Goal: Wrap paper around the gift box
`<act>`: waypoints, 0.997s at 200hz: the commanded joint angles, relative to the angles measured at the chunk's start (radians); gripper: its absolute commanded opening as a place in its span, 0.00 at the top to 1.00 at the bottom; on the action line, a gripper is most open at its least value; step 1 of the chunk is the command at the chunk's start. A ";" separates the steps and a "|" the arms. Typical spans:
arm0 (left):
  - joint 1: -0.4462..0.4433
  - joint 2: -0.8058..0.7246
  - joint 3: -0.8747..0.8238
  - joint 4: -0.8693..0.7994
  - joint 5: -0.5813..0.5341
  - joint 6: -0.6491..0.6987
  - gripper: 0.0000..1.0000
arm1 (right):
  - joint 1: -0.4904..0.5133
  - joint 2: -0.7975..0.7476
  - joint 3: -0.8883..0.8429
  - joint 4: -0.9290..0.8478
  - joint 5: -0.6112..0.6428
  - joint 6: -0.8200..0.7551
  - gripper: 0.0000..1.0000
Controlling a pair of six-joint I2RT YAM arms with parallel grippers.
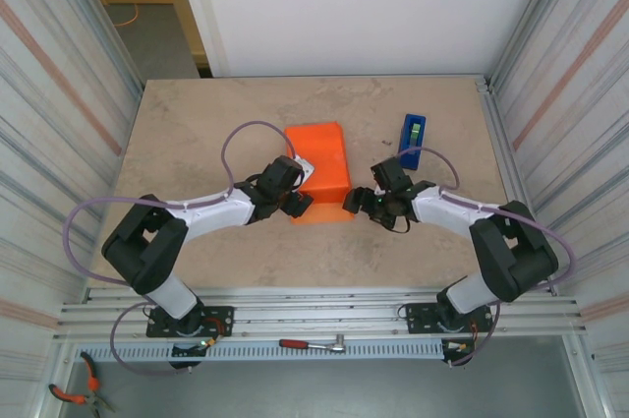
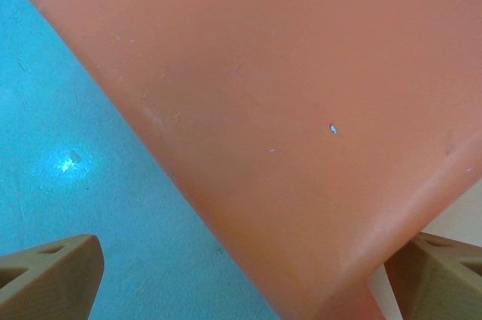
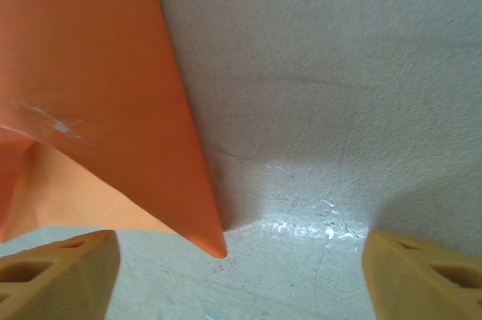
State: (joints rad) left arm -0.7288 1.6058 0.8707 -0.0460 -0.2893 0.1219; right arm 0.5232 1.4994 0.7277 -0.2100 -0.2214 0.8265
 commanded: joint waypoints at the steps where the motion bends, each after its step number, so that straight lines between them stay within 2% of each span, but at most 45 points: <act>1: -0.010 0.014 -0.015 0.041 -0.032 -0.014 0.05 | 0.011 0.033 0.040 0.008 0.008 -0.011 0.26; 54: -0.021 0.022 -0.021 0.048 -0.041 -0.009 0.05 | 0.023 0.087 0.064 0.020 0.008 -0.016 0.48; 94: -0.024 0.026 -0.021 0.047 -0.044 -0.006 0.05 | 0.030 0.113 0.074 0.031 0.002 -0.014 0.56; 143: -0.026 0.029 -0.021 0.046 -0.048 -0.004 0.05 | 0.046 0.137 0.085 0.036 -0.008 -0.014 0.61; 199: -0.029 0.031 -0.019 0.044 -0.050 -0.003 0.06 | 0.064 0.136 0.085 0.036 -0.003 -0.009 0.61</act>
State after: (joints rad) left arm -0.7486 1.6253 0.8589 -0.0166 -0.3161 0.1226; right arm 0.5667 1.6157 0.7933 -0.1825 -0.2062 0.8219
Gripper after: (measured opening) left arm 0.943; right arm 0.393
